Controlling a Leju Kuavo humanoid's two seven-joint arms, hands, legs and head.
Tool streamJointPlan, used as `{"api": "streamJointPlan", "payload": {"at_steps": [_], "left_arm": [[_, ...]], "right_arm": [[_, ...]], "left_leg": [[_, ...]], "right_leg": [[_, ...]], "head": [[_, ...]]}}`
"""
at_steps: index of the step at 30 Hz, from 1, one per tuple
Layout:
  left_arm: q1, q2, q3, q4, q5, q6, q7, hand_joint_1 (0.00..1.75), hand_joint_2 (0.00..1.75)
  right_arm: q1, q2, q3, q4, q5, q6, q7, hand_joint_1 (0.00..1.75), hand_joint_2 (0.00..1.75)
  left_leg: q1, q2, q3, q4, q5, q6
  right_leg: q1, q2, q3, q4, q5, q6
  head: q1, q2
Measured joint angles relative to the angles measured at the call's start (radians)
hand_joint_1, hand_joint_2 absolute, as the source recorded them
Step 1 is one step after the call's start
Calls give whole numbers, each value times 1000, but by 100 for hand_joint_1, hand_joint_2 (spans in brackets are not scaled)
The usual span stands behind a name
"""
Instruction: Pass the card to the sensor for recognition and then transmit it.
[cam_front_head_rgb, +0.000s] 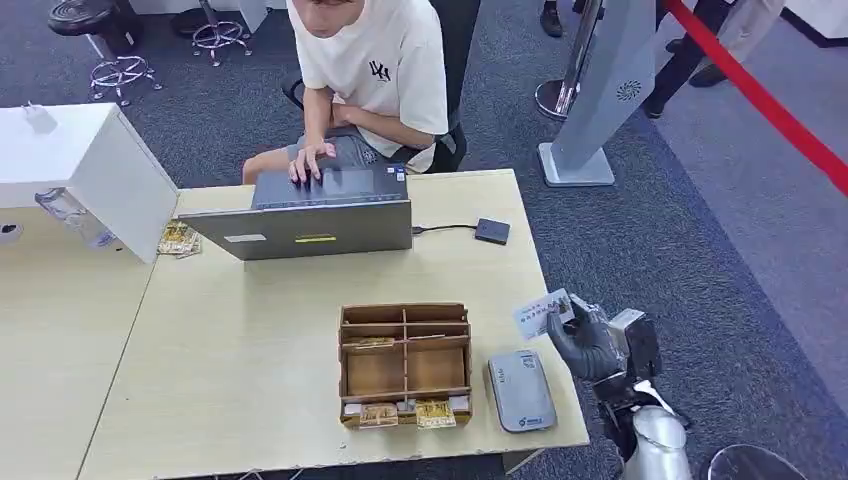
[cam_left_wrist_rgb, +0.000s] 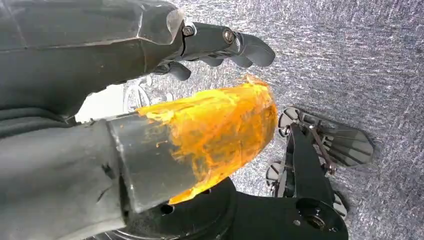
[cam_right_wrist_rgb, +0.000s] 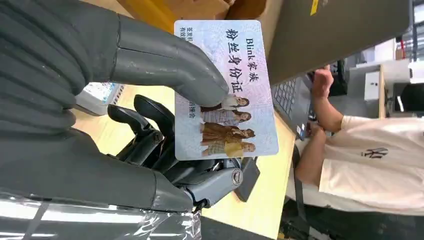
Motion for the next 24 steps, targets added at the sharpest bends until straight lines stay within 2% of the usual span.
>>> {"api": "streamJointPlan", "payload": {"at_steps": [4, 10, 16, 24], "left_arm": [[0, 1, -5, 0, 4, -3, -6, 0, 0], [0, 5, -12, 0, 6, -3, -7, 0, 0], [0, 6, -18, 0, 16, -4, -6, 0, 0], [0, 7, -33, 6, 29, -3, -6, 0, 0]], "right_arm": [[-11, -37, -1, 46, -8, 72, -37, 175, 175], [-18, -88, -1, 100, -34, 142, -80, 175, 175], [-18, -114, 1, 113, -1, 155, -100, 175, 175], [-10, -131, 52, 85, 99, 106, -121, 175, 175]], "left_leg": [[0, 0, 0, 0, 0, 0], [0, -1, 0, 0, 0, 0], [0, -1, 0, 0, 0, 0], [0, -1, 0, 0, 0, 0]], "right_leg": [[0, 0, 0, 0, 0, 0], [0, 0, 0, 0, 0, 0], [0, 0, 0, 0, 0, 0], [0, 0, 0, 0, 0, 0]], "head": [[0, 0], [0, 0], [0, 0], [0, 0]]}}
